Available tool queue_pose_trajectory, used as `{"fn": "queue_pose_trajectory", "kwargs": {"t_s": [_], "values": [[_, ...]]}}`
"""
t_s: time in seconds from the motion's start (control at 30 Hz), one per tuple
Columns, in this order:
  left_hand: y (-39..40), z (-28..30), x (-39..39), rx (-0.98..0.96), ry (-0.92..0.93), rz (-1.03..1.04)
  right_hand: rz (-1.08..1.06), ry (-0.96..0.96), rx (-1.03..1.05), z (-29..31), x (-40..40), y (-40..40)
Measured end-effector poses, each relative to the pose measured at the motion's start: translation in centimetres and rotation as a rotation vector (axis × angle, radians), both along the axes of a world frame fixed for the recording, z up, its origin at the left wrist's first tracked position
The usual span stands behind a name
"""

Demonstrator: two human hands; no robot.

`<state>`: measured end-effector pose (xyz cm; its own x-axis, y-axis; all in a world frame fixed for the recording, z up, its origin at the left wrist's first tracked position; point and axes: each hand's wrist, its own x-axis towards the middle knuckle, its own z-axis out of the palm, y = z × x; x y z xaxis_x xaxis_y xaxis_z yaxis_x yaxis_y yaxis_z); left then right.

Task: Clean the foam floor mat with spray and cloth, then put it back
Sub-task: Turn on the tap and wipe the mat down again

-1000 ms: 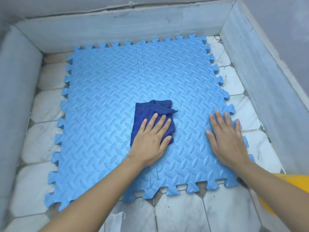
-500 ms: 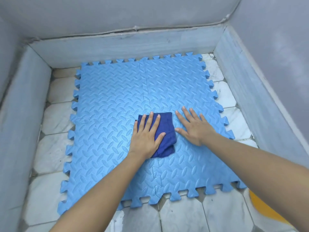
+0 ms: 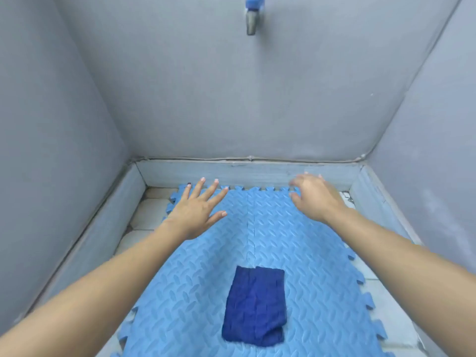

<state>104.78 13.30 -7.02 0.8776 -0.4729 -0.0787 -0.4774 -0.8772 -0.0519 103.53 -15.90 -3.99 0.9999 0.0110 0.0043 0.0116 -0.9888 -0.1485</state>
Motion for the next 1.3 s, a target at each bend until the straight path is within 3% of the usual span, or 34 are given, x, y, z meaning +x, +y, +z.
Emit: {"fn": "queue_pose_trajectory", "kwargs": {"t_s": [0.1, 0.2, 0.27, 0.37, 0.63, 0.9, 1.3], "values": [[-1.1, 6.5, 4.0, 0.003, -0.164, 0.046, 0.061, -0.595, 0.108, 11.5, 6.1, 1.4], [-2.8, 11.2, 5.8, -0.025, -0.247, 0.07, 0.131, -0.795, 0.067, 20.2, 10.4, 3.4], [-3.6, 13.2, 6.6, -0.005, -0.273, 0.046, 0.139, -0.767, -0.043, 23.6, 13.0, 4.2], [-3.8, 15.2, 7.7, 0.027, -0.286, 0.028, 0.079, -0.564, -0.189, 25.7, 16.2, 4.6], [0.1, 14.2, 9.1, -0.016, -0.162, 0.22, -0.075, -0.421, -0.22, 27.1, 17.2, 6.5], [4.8, 12.2, 8.6, -0.018, -0.113, 0.412, -0.185, -0.416, -0.311, 27.1, 17.4, 7.9], [3.3, 12.3, 8.9, -0.025, -0.177, 0.362, -0.219, -0.432, -0.329, 26.9, 17.4, 8.5]]}}
